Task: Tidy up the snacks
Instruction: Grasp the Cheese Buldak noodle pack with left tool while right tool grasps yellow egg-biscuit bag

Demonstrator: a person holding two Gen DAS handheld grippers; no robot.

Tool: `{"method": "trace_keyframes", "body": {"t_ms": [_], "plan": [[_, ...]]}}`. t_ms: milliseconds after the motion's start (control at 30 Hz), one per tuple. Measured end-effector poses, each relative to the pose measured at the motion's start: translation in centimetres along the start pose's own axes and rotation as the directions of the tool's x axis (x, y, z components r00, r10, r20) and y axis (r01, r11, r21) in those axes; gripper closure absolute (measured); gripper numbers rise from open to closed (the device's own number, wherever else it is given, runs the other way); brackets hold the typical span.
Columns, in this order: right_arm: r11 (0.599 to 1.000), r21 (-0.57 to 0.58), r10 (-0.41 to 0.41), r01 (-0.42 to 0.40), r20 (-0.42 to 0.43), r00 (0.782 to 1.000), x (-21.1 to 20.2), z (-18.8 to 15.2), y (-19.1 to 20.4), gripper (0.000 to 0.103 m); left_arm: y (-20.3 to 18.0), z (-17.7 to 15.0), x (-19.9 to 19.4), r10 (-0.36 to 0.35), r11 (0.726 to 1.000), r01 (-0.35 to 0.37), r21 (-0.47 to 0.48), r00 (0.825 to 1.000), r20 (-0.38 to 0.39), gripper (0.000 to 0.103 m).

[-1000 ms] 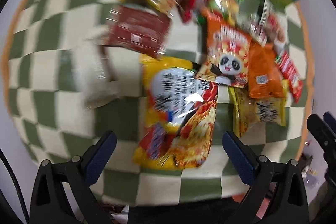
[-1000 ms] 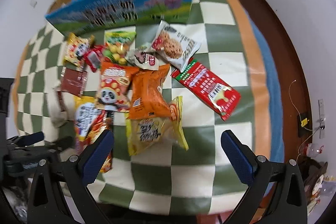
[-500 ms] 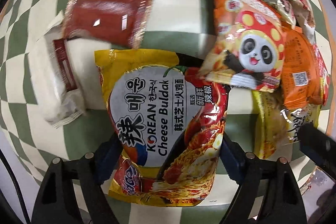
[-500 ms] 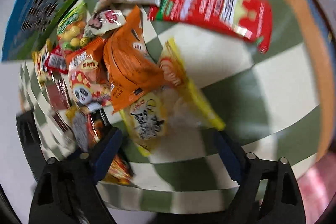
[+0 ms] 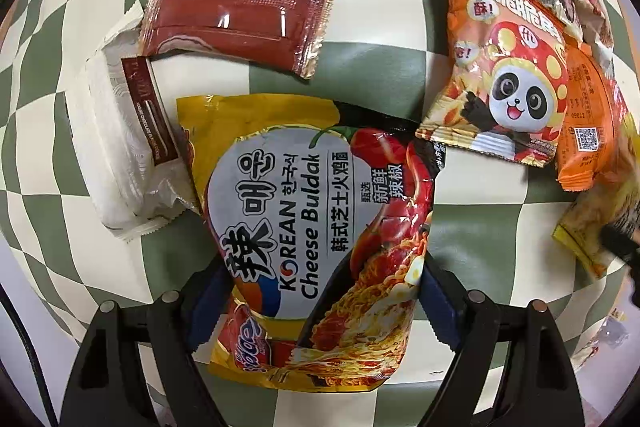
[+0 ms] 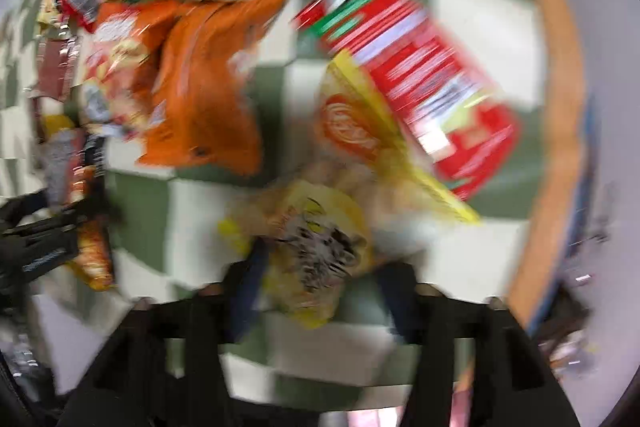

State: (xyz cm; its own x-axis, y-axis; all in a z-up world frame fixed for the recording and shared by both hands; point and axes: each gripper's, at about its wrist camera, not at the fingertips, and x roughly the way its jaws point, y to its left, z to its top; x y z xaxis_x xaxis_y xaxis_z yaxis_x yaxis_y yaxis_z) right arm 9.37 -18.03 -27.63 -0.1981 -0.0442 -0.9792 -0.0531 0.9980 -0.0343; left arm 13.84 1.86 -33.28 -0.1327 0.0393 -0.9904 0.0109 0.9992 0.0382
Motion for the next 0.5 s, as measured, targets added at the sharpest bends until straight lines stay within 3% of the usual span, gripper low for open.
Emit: {"method": "trace_keyframes", "body": {"t_ms": [33, 133, 233, 300, 367, 433, 500], "plan": [[1.000, 0.006, -0.030, 0.029, 0.027, 0.999, -0.6, 0.2, -0.1, 0.008, -1.0, 0.5, 0.3, 0.003, 1.000, -0.003, 0.003, 1.000, 0.002, 0.019], [0.990, 0.139, -0.011, -0.005, 0.118, 0.993, -2.4, 0.1, -1.0, 0.007, -1.7, 0.1, -0.4, 0.001, 1.000, -0.001, 0.004, 1.000, 0.004, 0.019], [0.937, 0.330, 0.060, -0.114, 0.169, 0.984, -2.3, 0.2, -2.3, 0.007, -1.9, -0.1, -0.8, 0.003, 1.000, -0.003, 0.003, 1.000, -0.002, 0.019], [0.884, 0.432, 0.092, -0.178, 0.213, 0.973, -1.2, 1.0, -2.8, 0.016, -1.9, 0.0, -0.9, 0.005, 1.000, -0.005, 0.003, 1.000, -0.006, 0.019], [0.857, 0.473, 0.127, -0.204, 0.190, 0.973, 0.7, 1.9, -3.3, 0.064, -1.8, 0.2, -1.0, 0.004, 1.000, -0.004, 0.003, 1.000, -0.009, 0.019], [0.862, 0.456, 0.155, -0.221, 0.180, 0.972, 1.7, 2.1, -3.3, 0.064, -1.7, 0.4, -0.6, -0.003, 1.000, 0.003, 0.004, 1.000, -0.006, 0.019], [0.912, 0.363, 0.137, -0.191, 0.169, 0.976, 2.0, 2.2, -2.4, 0.064, -1.5, 0.3, -0.7, -0.005, 1.000, 0.005, 0.009, 1.000, 0.000, 0.019]]}}
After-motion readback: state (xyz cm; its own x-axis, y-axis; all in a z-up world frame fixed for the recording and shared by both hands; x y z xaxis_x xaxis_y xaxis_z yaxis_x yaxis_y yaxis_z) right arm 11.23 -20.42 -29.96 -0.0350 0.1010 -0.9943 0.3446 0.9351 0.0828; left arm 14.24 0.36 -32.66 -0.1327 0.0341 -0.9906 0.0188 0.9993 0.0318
